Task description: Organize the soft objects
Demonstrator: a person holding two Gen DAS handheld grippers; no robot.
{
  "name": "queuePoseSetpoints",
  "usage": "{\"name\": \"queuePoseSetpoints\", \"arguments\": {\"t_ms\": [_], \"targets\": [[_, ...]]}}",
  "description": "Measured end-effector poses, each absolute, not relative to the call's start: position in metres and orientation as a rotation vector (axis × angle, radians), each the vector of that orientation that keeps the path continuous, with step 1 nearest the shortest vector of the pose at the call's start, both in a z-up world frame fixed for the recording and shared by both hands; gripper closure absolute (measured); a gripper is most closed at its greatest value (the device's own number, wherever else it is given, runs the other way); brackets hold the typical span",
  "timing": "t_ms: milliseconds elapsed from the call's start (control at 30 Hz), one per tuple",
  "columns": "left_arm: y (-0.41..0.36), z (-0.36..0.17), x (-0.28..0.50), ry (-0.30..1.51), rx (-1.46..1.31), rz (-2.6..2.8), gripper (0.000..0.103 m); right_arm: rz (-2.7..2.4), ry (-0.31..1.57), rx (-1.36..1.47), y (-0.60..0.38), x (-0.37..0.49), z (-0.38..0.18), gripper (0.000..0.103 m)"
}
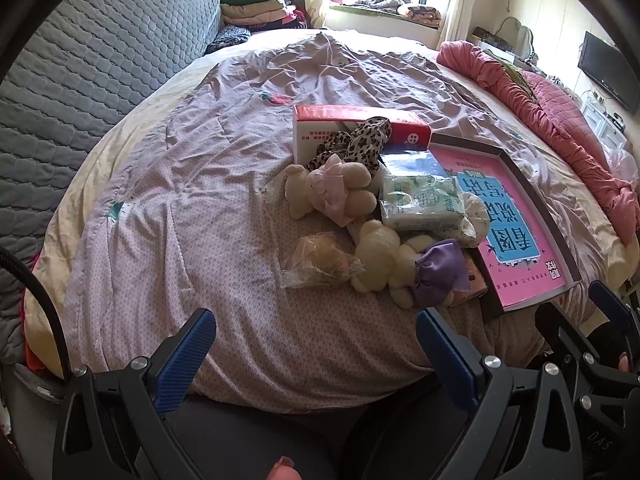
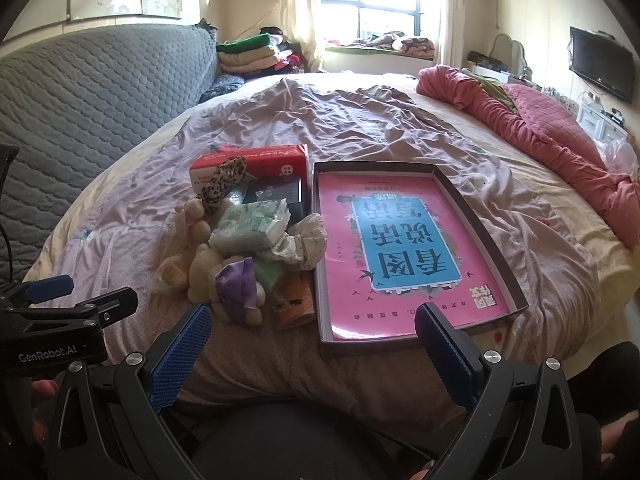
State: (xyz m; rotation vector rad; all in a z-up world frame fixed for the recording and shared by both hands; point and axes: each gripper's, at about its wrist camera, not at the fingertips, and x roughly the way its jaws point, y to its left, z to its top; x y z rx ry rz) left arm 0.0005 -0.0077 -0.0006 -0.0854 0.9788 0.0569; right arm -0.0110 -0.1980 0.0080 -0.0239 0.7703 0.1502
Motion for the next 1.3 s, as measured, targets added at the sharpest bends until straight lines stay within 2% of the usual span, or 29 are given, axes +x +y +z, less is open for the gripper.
{"name": "queuePoseSetpoints", "arguments": {"t_ms": [1300], "targets": [[0.025, -0.022, 0.016, 0.977, -0.153, 0.065, 0.002, 0.212, 0.807, -0.087, -0.178, 0.012, -0.007, 0.002]]}}
